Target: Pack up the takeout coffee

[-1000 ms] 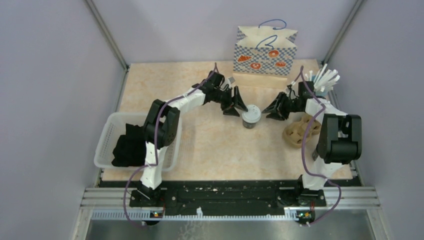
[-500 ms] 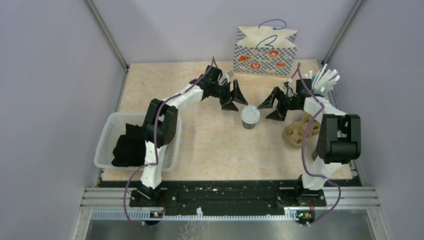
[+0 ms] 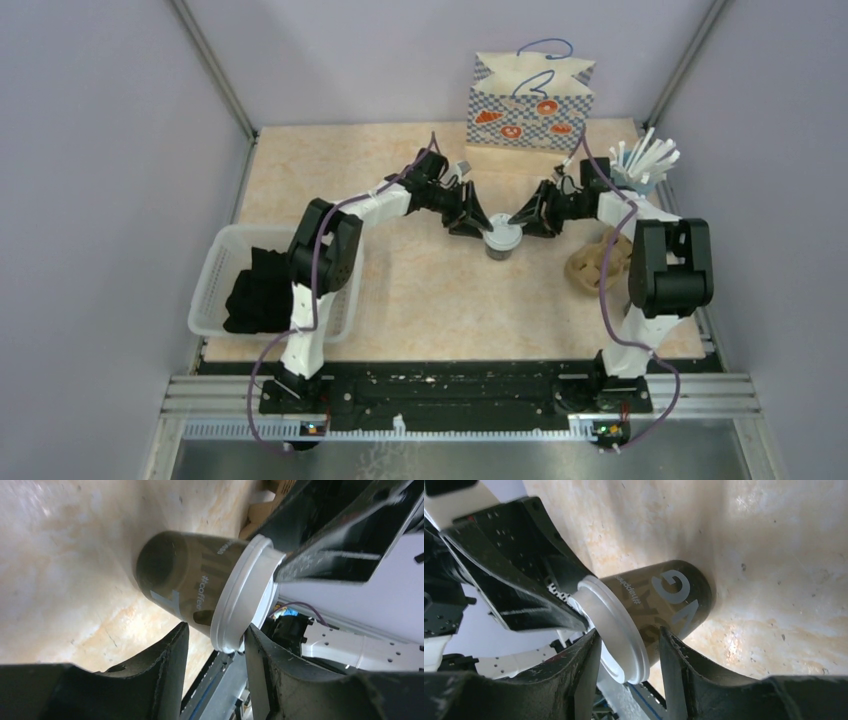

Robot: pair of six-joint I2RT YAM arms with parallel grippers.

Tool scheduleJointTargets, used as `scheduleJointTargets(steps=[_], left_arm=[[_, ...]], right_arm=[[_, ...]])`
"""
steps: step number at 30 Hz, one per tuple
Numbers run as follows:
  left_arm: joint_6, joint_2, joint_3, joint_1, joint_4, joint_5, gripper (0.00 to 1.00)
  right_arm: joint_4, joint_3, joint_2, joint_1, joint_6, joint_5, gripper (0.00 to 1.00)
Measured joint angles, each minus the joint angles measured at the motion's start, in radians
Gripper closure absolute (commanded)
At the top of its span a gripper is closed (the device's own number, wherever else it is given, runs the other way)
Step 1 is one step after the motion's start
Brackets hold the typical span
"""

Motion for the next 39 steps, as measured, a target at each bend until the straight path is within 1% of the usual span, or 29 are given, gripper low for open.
scheduleJointTargets(steps=[3,5,7,10,11,13,16,20,21,24,25,31,39], left_arm=[[-0.008,-0.035,-0.059,-0.008,0.021,-0.001,0.50],[-0.011,-0.059,-0.092,-0.010,0.025,-0.002,0.48],[-0.011,-0.076,-0.111,-0.010,0.026,-0.001,0.42],[-0.002,-0.083,-0.116,-0.010,0.011,-0.005,0.27],[0.003,-0.083,-0.116,-0.010,0.005,-0.007,0.23],[0.011,-0.083,-0.115,-0.010,-0.010,-0.010,0.20],[0.011,-0.083,-0.115,-0.003,-0.018,-0.014,0.26],[0.008,-0.082,-0.097,0.004,-0.020,-0.014,0.33],[0.006,-0.082,-0.092,0.004,-0.017,-0.013,0.34],[0.002,-0.082,-0.081,0.006,-0.009,-0.012,0.38],[0.002,-0.081,-0.081,0.006,-0.008,-0.013,0.39],[0.010,-0.075,-0.081,0.007,-0.018,-0.036,0.46],[0.011,-0.069,-0.112,0.011,0.014,-0.026,0.49]], right_arm=[[-0.003,0.038,0.029,0.008,0.000,-0.010,0.55],[-0.004,0.060,0.047,0.018,0.000,-0.014,0.51],[-0.008,0.076,0.058,0.023,-0.002,-0.015,0.39],[-0.056,0.111,0.060,0.027,-0.028,0.018,0.24],[-0.067,0.118,0.060,0.024,-0.035,0.026,0.20],[-0.080,0.116,0.053,0.009,-0.053,0.036,0.16],[-0.096,0.089,0.029,-0.012,-0.068,0.034,0.17],[-0.093,0.009,-0.030,-0.024,-0.069,-0.003,0.20],[-0.090,-0.004,-0.034,-0.019,-0.069,-0.012,0.22],[-0.058,-0.043,-0.035,-0.002,-0.064,-0.033,0.34],[-0.048,-0.056,-0.035,0.002,-0.060,-0.038,0.36],[0.006,-0.090,-0.032,0.007,-0.040,-0.036,0.36],[0.067,-0.121,-0.030,0.007,-0.026,-0.047,0.36]])
